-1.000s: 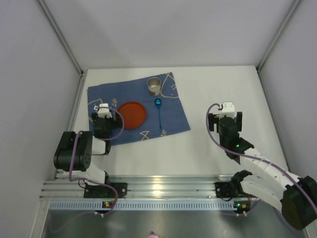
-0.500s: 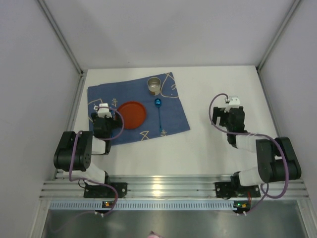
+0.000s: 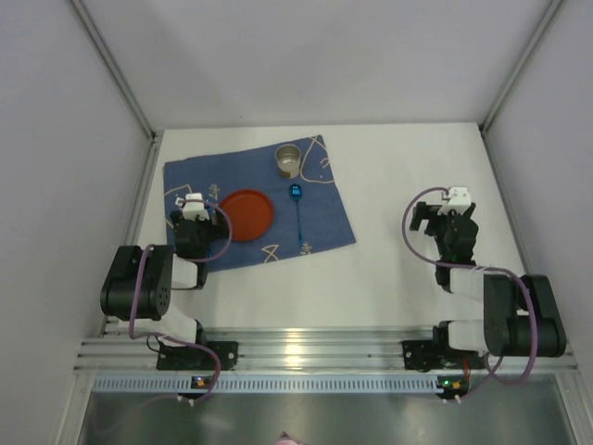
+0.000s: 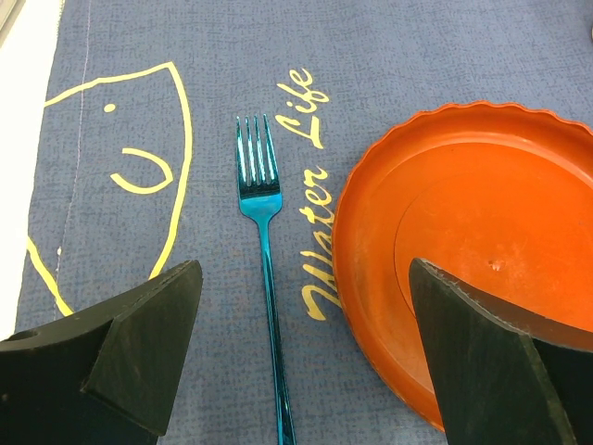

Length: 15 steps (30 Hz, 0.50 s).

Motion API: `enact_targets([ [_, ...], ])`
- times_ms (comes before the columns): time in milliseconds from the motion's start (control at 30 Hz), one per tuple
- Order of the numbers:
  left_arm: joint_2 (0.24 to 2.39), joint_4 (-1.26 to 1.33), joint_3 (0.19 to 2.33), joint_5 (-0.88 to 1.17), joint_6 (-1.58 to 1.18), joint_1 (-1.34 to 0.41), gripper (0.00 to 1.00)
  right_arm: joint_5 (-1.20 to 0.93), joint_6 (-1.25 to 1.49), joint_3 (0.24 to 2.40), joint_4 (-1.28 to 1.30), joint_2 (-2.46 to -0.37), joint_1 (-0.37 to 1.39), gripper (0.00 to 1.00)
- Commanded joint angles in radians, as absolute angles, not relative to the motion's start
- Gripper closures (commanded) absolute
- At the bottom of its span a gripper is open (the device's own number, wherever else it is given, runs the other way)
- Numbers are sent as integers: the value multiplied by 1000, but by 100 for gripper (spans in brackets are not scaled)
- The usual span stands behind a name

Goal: Set the dinner table for one person

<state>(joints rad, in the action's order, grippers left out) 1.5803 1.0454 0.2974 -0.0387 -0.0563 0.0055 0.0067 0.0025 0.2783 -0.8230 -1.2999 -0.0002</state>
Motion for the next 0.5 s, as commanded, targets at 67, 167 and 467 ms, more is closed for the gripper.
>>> enact_targets([
  [67, 1575, 1101, 314, -37, -51, 5, 1, -104, -23, 195, -1301, -1455, -43, 0],
  [167, 1574, 1101, 314, -37, -49, 5, 1, -40, -6, 209, -1267, -1453, -38, 0],
  [467, 1575, 1103, 314, -37, -49, 5, 1, -5, -23, 256, -1154, -1448, -11, 0],
])
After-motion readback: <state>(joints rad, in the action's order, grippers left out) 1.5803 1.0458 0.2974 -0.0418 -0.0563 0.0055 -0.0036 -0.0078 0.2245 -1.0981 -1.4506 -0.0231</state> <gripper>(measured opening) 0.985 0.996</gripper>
